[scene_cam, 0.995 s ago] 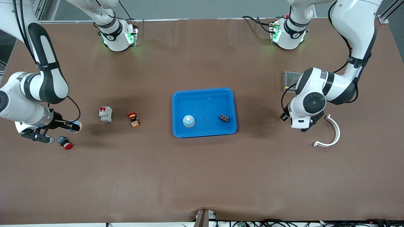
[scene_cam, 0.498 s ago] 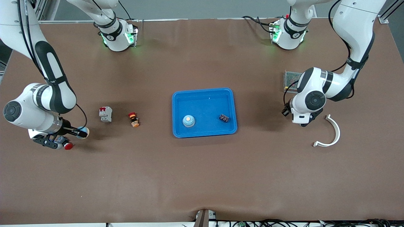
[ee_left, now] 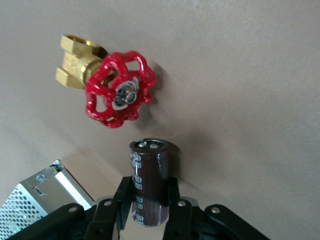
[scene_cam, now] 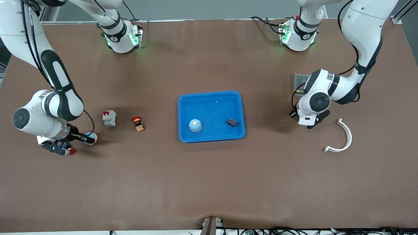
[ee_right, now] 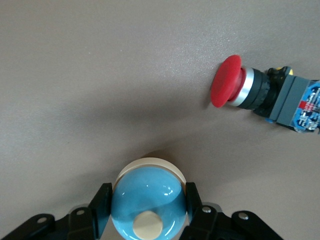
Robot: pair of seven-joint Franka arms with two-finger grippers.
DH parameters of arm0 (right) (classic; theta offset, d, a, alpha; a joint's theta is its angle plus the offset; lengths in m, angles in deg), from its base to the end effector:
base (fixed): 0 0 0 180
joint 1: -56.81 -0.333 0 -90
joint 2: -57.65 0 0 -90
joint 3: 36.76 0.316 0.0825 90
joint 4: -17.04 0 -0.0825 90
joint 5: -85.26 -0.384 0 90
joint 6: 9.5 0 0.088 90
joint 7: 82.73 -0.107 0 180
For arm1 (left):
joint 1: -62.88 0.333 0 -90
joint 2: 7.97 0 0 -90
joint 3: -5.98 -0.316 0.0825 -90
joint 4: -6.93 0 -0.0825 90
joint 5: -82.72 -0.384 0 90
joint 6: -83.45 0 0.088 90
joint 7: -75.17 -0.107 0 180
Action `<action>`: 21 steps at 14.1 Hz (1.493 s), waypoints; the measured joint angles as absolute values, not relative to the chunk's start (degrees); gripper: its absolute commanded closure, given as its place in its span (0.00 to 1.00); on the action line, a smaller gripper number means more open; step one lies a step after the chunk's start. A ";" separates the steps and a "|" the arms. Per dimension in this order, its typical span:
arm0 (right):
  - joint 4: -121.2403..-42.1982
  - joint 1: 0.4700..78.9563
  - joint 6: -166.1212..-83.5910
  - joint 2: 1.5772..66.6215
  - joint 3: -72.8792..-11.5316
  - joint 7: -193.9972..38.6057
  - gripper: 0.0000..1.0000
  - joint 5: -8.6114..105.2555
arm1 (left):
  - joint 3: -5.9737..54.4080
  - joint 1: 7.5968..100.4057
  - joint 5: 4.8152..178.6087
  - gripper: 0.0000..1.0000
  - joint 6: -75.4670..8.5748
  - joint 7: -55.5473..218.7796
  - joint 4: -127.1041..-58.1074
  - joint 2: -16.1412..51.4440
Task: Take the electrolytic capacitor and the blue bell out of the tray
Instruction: 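Release the capacitor with the left gripper while the right gripper releases the bell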
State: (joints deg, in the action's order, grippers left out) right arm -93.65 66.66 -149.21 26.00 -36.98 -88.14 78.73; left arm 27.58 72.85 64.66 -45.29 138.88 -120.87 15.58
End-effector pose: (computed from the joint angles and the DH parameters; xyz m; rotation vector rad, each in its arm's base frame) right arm 0.6095 -0.1079 0.1942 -3.0203 0.5470 0.0659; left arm 0.4939 -0.1019 0.1738 -2.7065 -0.9405 0.3467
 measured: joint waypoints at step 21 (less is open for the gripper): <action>-89.83 54.44 -138.96 32.75 -35.32 -143.02 0.00 78.77 | 34.08 68.98 68.42 0.00 -31.96 141.60 -100.53 15.60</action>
State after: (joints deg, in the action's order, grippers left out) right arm -89.83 54.44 -138.96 32.75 -35.32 -143.02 78.77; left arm 34.08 68.98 68.42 -31.96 141.60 -100.53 15.60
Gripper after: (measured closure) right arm 0.000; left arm 0.000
